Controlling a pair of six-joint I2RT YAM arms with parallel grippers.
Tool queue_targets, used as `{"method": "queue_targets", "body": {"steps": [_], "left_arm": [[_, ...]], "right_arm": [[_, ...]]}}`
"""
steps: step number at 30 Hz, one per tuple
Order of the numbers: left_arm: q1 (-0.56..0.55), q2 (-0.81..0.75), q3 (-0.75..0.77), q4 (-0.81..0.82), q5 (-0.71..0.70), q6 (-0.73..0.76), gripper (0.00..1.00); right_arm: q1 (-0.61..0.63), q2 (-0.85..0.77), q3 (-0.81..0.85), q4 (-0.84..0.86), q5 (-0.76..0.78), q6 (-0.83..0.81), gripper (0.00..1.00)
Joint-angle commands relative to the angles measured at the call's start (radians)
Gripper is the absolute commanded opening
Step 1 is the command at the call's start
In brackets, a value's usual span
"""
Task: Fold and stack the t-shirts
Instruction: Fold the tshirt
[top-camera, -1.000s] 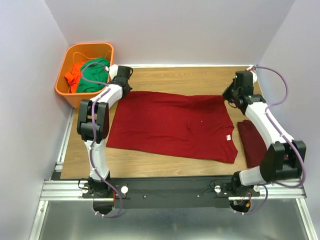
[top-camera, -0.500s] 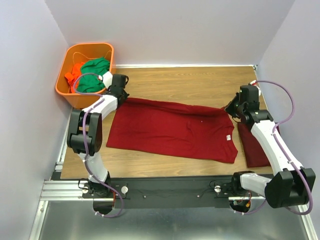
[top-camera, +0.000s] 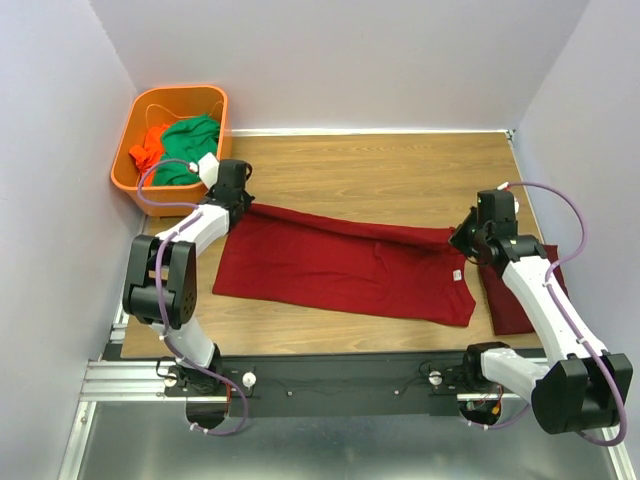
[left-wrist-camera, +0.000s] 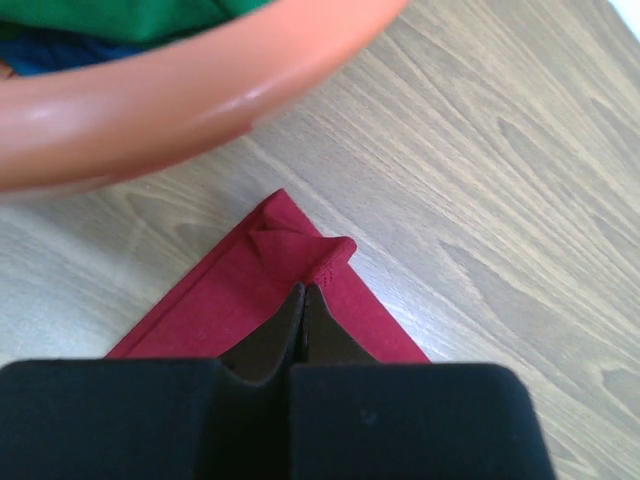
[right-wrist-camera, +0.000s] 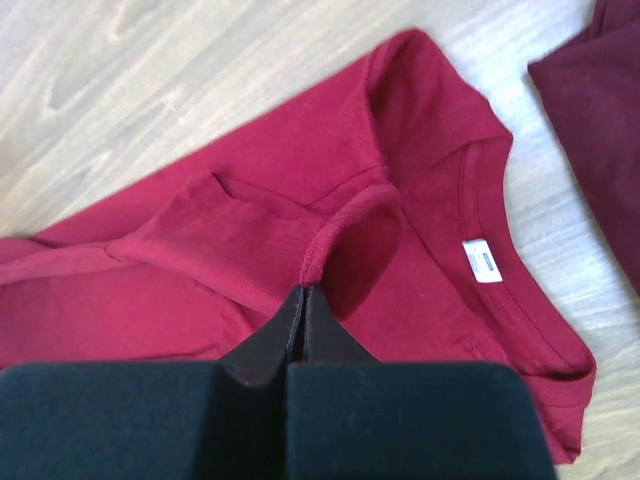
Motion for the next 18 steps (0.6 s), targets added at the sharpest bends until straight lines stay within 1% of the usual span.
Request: {"method": "queue_targets", "body": {"steps": [1,9,13,18], "left_arm": [[0.005,-0.065,-0.038,0.038,-0.007,-0.023,0.0],[0.005,-0.13,-0.147,0.057,-0.001,-0.037,0.0],[0.006,-0.159,-0.18,0.06,-0.004,-0.038,0.0],[0.006,-0.185,-0.213,0.06,-0.001,-0.041,0.0]], "right_arm": [[-0.004,-0.017,-0.035,-0.032,-0.021,0.022,0.02],[-0.004,-0.019,-0.043,-0.05,-0.021,0.027,0.02],[-0.005,-0.005,-0.061,-0.055,-0.036,0.041,0.02],[-0.005,-0.032,-0.072,-0.062,-0.022,0.045,0.02]]}}
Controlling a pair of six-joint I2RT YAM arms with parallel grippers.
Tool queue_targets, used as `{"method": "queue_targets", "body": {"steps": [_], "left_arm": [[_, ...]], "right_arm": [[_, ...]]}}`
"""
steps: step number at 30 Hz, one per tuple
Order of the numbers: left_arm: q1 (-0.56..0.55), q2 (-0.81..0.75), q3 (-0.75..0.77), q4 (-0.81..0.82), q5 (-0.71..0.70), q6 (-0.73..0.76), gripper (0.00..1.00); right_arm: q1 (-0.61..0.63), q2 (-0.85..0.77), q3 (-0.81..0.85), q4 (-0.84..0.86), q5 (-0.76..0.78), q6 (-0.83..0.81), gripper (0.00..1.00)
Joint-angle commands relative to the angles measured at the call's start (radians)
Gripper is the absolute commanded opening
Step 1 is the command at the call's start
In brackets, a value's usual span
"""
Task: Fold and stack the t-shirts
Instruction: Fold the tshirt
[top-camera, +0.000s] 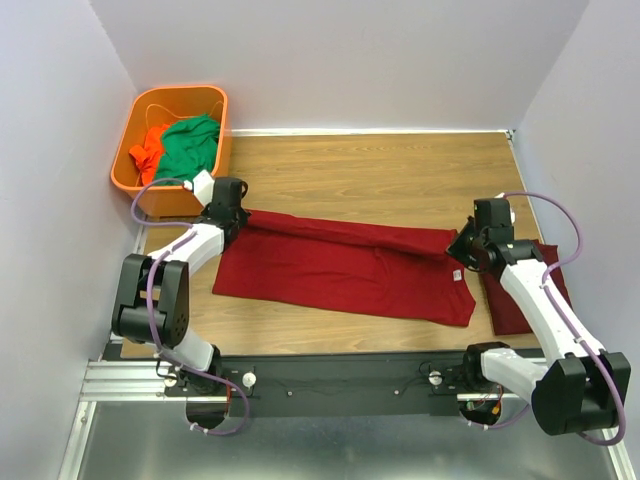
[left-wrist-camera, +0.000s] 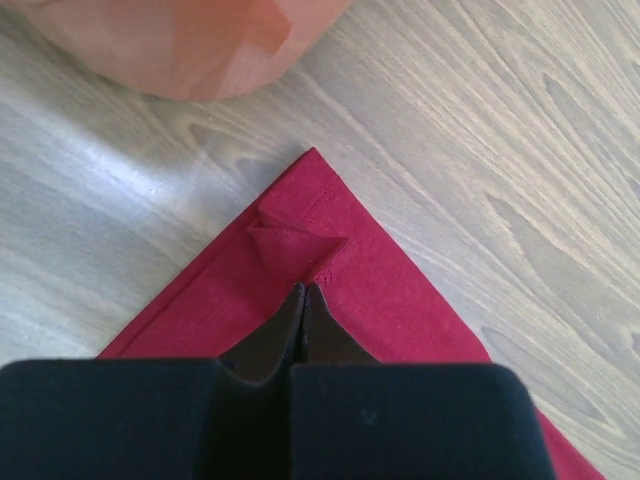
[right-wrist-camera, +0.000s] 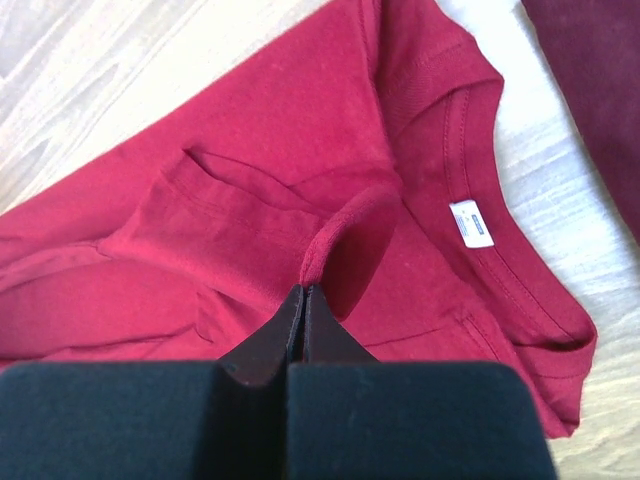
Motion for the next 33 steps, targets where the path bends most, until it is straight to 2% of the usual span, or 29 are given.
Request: {"method": "queue_targets", "body": {"steps": [1,21,25,27,28,29,31,32,33], "left_arm": [[0.006,-0.046,-0.026,0.019,-0.006,-0.015,0.0],[0.03,-0.101,-0.081,0.008,0.012,-0.012,0.0],[0.035,-0.102,-0.112,0.02,0.038,-0.017,0.0],[0.036,-0.116,-0.141,0.042,0.058,-0.017,0.02],[0.038,-0.121,-0.141,0.042,0.064,-0.018,0.06],[0.038,-0.141,-0.166,0.068,0.072,-0.021,0.1],[0.044,-0.164,-0.187,0.077,0.089,-0.029,0.22],[0.047,-0.188,-0.204,0.082,0.101,-0.035,0.27],[0.05,-0.2,-0.209,0.083,0.104,-0.035,0.31]], "right_arm": [[-0.004,-0.029,-0.014,-0.043,-0.001,0.016,0.02],[-0.008,-0.077,-0.026,-0.094,0.025,0.022,0.04],[-0.007,-0.092,-0.051,-0.1,0.018,0.034,0.09],[-0.008,-0.104,-0.072,-0.1,0.0,0.043,0.21],[-0.007,-0.105,-0.078,-0.1,-0.001,0.048,0.22],[-0.007,-0.112,-0.083,-0.1,-0.011,0.051,0.31],[-0.007,-0.117,-0.094,-0.1,-0.025,0.06,0.41],[-0.007,-0.123,-0.097,-0.1,-0.037,0.062,0.5],[-0.008,-0.126,-0.097,-0.1,-0.044,0.062,0.52]]}}
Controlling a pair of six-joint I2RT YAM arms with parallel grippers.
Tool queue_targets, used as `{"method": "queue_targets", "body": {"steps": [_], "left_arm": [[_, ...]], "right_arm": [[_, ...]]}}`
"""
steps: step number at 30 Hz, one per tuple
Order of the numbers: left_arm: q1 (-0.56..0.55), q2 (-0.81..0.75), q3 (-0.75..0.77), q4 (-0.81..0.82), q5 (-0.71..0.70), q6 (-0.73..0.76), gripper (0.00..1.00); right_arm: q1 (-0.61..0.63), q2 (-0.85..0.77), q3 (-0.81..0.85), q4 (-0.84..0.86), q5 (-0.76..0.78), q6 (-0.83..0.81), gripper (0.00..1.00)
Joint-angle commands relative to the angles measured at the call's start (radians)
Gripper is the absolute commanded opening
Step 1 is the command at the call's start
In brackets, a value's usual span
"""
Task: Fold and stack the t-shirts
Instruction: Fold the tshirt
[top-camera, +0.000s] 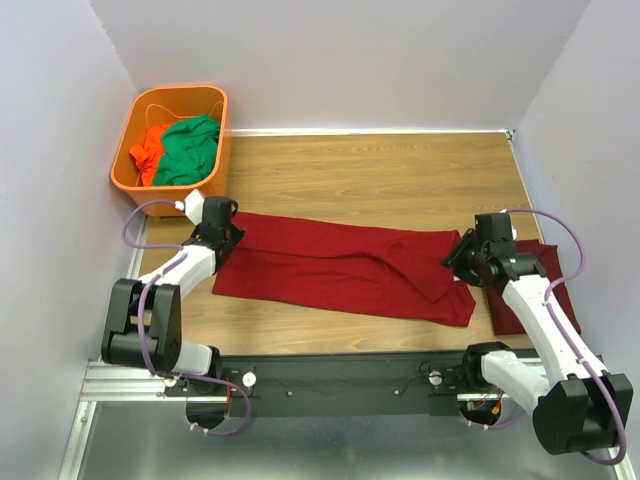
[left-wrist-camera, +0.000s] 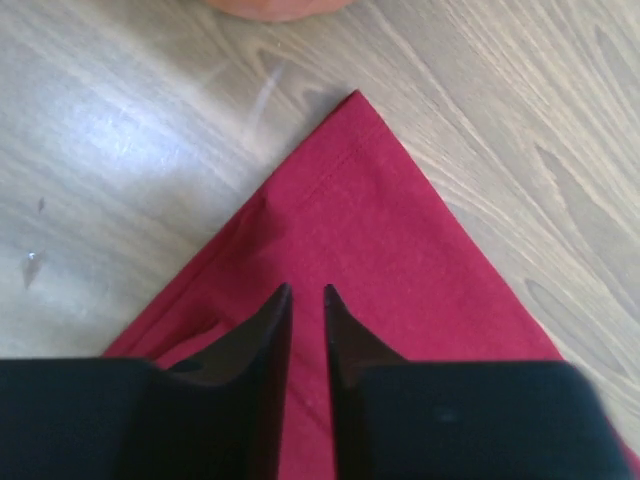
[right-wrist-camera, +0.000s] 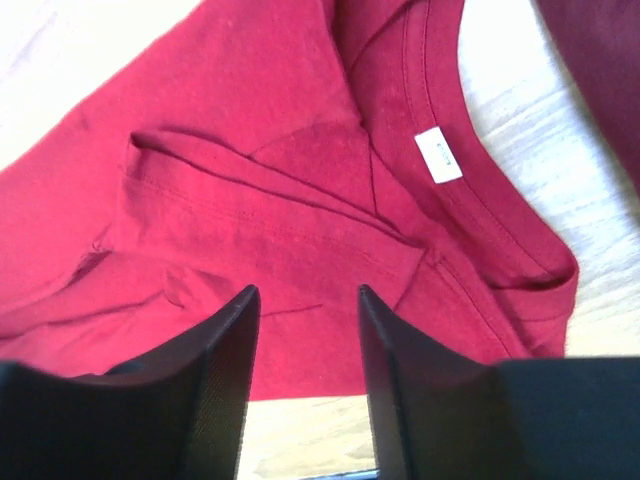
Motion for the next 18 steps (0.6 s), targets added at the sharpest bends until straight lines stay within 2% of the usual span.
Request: {"method": "queue_targets", "body": {"steps": [1,6,11,14,17,18], "left_arm": [[0.019,-0.076,-0.031,0.047,0.037,-0.014,0.36],[0.021,-0.125,-0.012,0.026,0.046,-0.005,0.38],[0.001,-0.061,0.05,0.027,0.101,0.031,0.36],[-0.062,0.013,0.106,0.024,0.136,0.055,0.34],[-0.162,0.06,0.15,0.033,0.165,0.071,0.32],[-0.208,0.076,0.166,0.035,0.172,0.081,0.29]], "right_arm": [[-0.005,-0.03,-0.013,-0.021,-0.037,0.017,0.55],[-0.005,0.002,0.022,0.014,-0.093,-0.035,0.57],[-0.002,0.09,0.035,0.126,-0.133,-0.037,0.57],[0.008,0.167,0.059,0.172,-0.127,-0.038,0.57],[0.039,0.235,0.073,0.221,-0.11,-0.041,0.56],[0.051,0.254,0.075,0.234,-0.104,-0.038,0.56]]}}
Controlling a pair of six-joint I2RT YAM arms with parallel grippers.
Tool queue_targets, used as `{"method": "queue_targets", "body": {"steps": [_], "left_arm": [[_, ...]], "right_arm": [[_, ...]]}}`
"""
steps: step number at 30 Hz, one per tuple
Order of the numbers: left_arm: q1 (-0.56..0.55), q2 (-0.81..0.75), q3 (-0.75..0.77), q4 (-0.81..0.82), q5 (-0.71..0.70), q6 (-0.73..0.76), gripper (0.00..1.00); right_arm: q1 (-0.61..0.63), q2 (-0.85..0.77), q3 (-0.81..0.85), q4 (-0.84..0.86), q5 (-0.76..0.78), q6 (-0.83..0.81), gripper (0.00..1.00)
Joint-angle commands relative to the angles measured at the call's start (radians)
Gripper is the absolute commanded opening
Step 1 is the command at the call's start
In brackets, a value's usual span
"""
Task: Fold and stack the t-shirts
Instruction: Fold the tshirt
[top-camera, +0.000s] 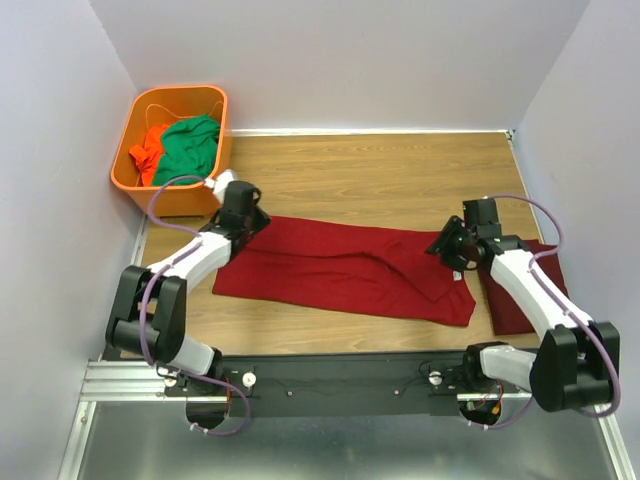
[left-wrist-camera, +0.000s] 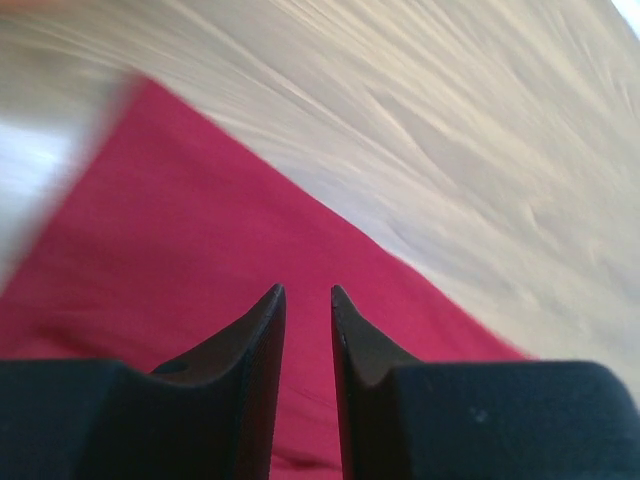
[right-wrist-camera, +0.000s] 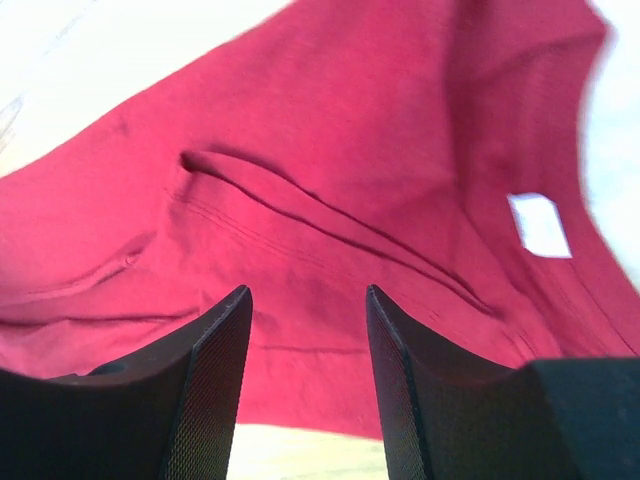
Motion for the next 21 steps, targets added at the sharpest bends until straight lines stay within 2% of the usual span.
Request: {"method": "queue_targets", "body": {"steps": [1,6,7,14,21], "left_arm": [[-0.131,0.065,0.086,0.018,0.075,0.052,0.28],[-0.255,0.181,0.16,0.078,0.17,0.115,0.26],[-0.286,0.198,0.178,0.113,0.226,0.132,0.26],[-0.421,0.358,0.281,0.228,0.345,0.176,0.31],[-0.489,0.493,0.379,0.258,0.443,0.199,0.31]], "right_arm": [[0.053,0.074,0.04,0.103,0.008,-0.01,0.55],[0.102,0.16,0.051,0.153,0.042,0.009,0.55],[0.104,0.165,0.054,0.159,0.042,0.01,0.55],[0.111,0.197,0.064,0.191,0.142,0.007,0.55],[0.11,0.304,0.133,0.291,0.117,-0.019,0.55]]}}
